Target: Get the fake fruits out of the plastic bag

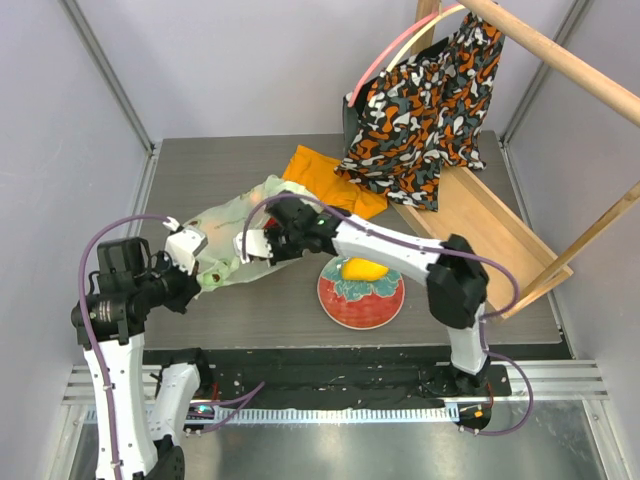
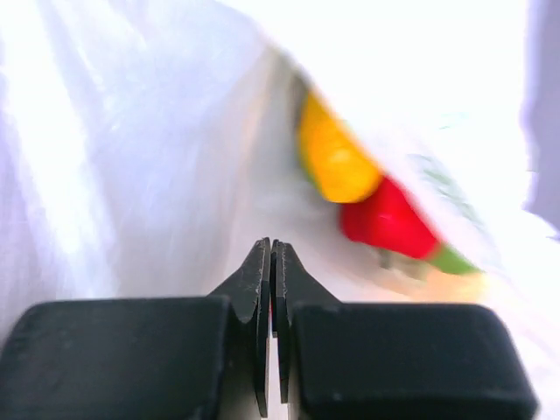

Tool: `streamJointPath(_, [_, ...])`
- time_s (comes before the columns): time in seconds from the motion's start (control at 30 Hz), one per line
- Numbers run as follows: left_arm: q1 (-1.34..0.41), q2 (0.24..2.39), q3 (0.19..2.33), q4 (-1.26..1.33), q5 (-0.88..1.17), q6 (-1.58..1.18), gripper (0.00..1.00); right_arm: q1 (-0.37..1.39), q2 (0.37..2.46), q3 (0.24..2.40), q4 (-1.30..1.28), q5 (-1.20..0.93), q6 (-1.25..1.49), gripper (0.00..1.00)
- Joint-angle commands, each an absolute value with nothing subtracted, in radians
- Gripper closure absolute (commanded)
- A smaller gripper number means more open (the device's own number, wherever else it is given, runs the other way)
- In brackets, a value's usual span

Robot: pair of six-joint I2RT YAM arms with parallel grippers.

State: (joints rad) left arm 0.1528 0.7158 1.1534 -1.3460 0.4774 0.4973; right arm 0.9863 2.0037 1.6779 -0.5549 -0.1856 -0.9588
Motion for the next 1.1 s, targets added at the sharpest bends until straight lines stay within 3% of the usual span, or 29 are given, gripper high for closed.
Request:
streamJointPath(0.0, [0.155,0.727,1.16,-1.269,0.479,0.472,1.0,0.971,1.847,1.654,-0.518,-0.317,-0.884,0.98])
streamJointPath(0.33, [0.155,0.738,1.206,-1.262,0.52,0.442,1.0,0.968,1.795,1.595,-0.479,-0.295,-0.818,0.97])
streamJointPath(0.67, [0.155,0.692,1.246,-1.325,0.529,0.426,1.0,0.977,2.091,1.822,-0.407,-0.141,-0.718,0.95])
streamJointPath(0.73, [0.155,0.689,1.249,-1.333,0.528,0.426,1.0,0.986,2.126,1.825,-0.394,-0.114,-0.735,0.89])
streamJointPath(0.77, [0.153,0.687,1.25,-1.336,0.529,0.423,1.0,0.994,2.129,1.815,-0.382,-0.103,-0.738,0.81])
streamJointPath(0.8, [0.155,0.687,1.255,-1.339,0.529,0.423,1.0,0.997,2.134,1.806,-0.349,-0.092,-0.739,0.63])
streamJointPath(0.87, [0.155,0.684,1.258,-1.351,0.534,0.425,1.0,1.002,2.137,1.78,-0.301,-0.046,-0.733,0.49])
streamJointPath(0.9, [0.153,0.683,1.261,-1.358,0.532,0.423,1.0,1.006,2.138,1.779,-0.276,-0.037,-0.732,0.35])
streamJointPath(1.07, [0.155,0.67,1.279,-1.403,0.558,0.442,1.0,1.011,2.181,1.83,-0.281,-0.037,-0.752,0.31])
